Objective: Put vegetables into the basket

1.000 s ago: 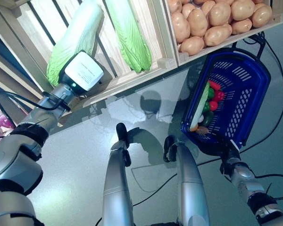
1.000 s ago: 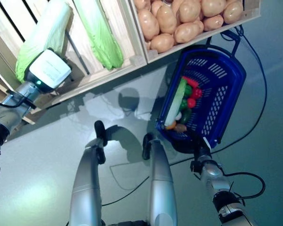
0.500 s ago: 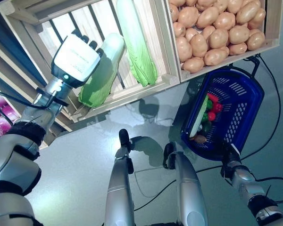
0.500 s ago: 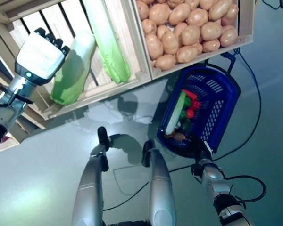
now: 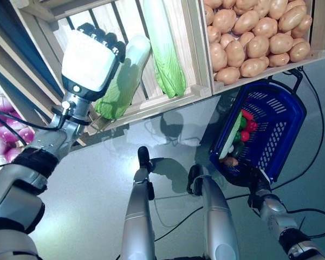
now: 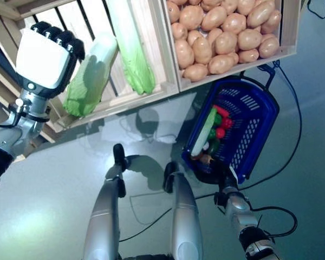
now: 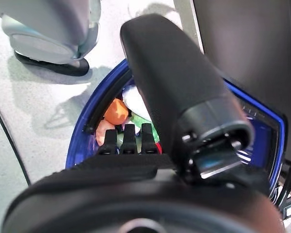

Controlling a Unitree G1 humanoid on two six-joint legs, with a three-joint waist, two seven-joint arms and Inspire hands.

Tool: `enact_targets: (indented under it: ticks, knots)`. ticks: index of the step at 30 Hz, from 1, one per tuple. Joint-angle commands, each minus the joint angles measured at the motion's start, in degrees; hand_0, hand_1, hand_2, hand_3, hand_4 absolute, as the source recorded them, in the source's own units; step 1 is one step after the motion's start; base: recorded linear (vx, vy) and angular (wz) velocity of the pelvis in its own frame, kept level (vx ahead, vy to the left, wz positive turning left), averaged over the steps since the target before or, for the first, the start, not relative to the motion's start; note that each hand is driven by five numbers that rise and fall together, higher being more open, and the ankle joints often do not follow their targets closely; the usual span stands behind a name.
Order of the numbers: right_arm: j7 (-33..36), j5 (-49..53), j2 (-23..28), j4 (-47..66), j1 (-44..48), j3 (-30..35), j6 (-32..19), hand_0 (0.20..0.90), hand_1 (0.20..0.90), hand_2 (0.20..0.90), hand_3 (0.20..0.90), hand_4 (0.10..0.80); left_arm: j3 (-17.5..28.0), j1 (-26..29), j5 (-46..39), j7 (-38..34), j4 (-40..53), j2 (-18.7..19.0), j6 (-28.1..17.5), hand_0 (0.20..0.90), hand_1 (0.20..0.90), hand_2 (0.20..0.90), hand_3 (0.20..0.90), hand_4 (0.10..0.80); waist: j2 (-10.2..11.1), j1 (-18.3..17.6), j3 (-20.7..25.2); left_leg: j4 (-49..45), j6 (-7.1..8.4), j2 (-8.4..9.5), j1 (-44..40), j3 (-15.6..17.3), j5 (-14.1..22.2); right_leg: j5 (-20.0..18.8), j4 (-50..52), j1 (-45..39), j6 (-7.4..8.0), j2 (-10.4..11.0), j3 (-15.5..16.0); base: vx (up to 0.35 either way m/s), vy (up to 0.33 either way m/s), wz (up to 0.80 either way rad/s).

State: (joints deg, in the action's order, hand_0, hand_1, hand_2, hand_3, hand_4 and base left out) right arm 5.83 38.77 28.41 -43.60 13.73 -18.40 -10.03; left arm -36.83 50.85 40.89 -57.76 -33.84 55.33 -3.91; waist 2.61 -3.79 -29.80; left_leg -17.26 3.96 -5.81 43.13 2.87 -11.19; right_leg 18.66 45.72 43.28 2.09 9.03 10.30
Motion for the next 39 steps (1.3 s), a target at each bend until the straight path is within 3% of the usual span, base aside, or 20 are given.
enact_targets:
  ticks: [1,2,7,10,21,26,34,39]
  knots:
    - [4.0,0.8,1.6,3.0,-1.3,2.9,-3.5,0.900,0.900,0.900,0.900,0.800,10.6,1.8,-16.7,1.6,2.1,-1.3,-2.0,0.585,0.585,0.585,0.585,0.590,0.3,0.9,0.0,-11.4,0.56,-0.12,-1.1,0.4,15.1,-11.1,-13.6,-3.4,1.37,-1.0,-3.2,0.004,-0.066,0.07]
    - [4.5,0.7,1.2,3.3,-1.3,3.0,-3.0,0.900,0.900,0.900,0.900,0.800,12.7,-0.6,-23.7,4.4,2.4,-3.5,-3.1,0.900,0.900,0.900,0.900,0.800,0.4,1.1,0.0,-11.4,0.59,-0.10,-1.0,0.3,15.0,-10.9,-13.4,-3.4,1.32,-1.2,-3.1,0.010,-0.060,0.07]
    - [5.9,-0.2,-0.5,4.7,-1.8,3.0,-2.4,0.900,0.900,0.900,0.900,0.800,18.6,-6.1,-33.7,8.7,5.5,-10.8,-5.0,0.900,0.900,0.900,0.900,0.800,0.8,1.5,0.0,-11.2,0.41,0.13,-0.6,0.0,14.9,-10.5,-13.6,-3.5,1.07,-1.7,-3.1,0.006,-0.045,0.09]
    - [6.3,-0.1,-1.0,4.4,-1.4,3.0,-2.1,0.900,0.900,0.900,0.900,0.800,18.7,-6.3,-31.9,9.1,7.0,-13.1,-4.0,0.900,0.900,0.900,0.900,0.800,1.1,1.6,0.0,-11.0,0.36,0.29,-0.7,-0.3,14.8,-10.6,-13.9,-3.7,0.99,-1.9,-3.1,0.002,-0.039,0.15]
    - [6.3,-0.6,-1.2,3.6,-0.2,2.5,-1.4,0.900,0.900,0.900,0.900,0.800,16.8,-3.1,-40.7,13.3,4.7,-15.4,2.1,0.900,0.900,0.900,0.900,0.800,1.2,0.9,0.0,-10.7,0.34,0.28,-0.6,0.0,14.0,-11.3,-14.8,-4.0,1.01,-2.1,-3.3,0.000,-0.002,0.00]
    - [6.5,-0.9,-1.2,3.5,0.4,2.2,-1.1,0.900,0.900,0.900,0.900,0.800,15.9,-1.3,-41.5,13.3,3.3,-16.2,4.9,0.900,0.900,0.900,0.900,0.800,1.3,0.5,0.0,-10.5,0.28,0.35,-0.7,0.2,13.8,-11.6,-15.2,-4.0,1.08,-2.3,-3.5,0.000,0.000,0.00]
    - [6.1,-0.1,-1.1,2.2,1.4,1.4,-1.4,0.900,0.900,0.900,0.900,0.800,12.6,2.9,-36.1,11.1,0.3,-17.0,7.2,0.900,0.900,0.900,0.900,0.800,1.5,-0.2,0.0,-11.0,0.29,0.46,-0.3,0.3,13.8,-12.0,-15.2,-3.6,1.14,-2.5,-4.0,0.000,-0.002,-0.01]
    - [6.5,-0.6,-1.4,1.8,1.6,1.0,-1.3,0.900,0.900,0.900,0.900,0.800,12.6,3.3,-39.9,10.2,-2.1,-17.7,8.2,0.900,0.900,0.900,0.900,0.800,1.3,-0.6,0.0,-11.2,0.16,0.54,0.2,0.5,13.8,-12.0,-14.9,-2.8,1.13,-2.6,-4.3,0.002,0.002,-0.01]
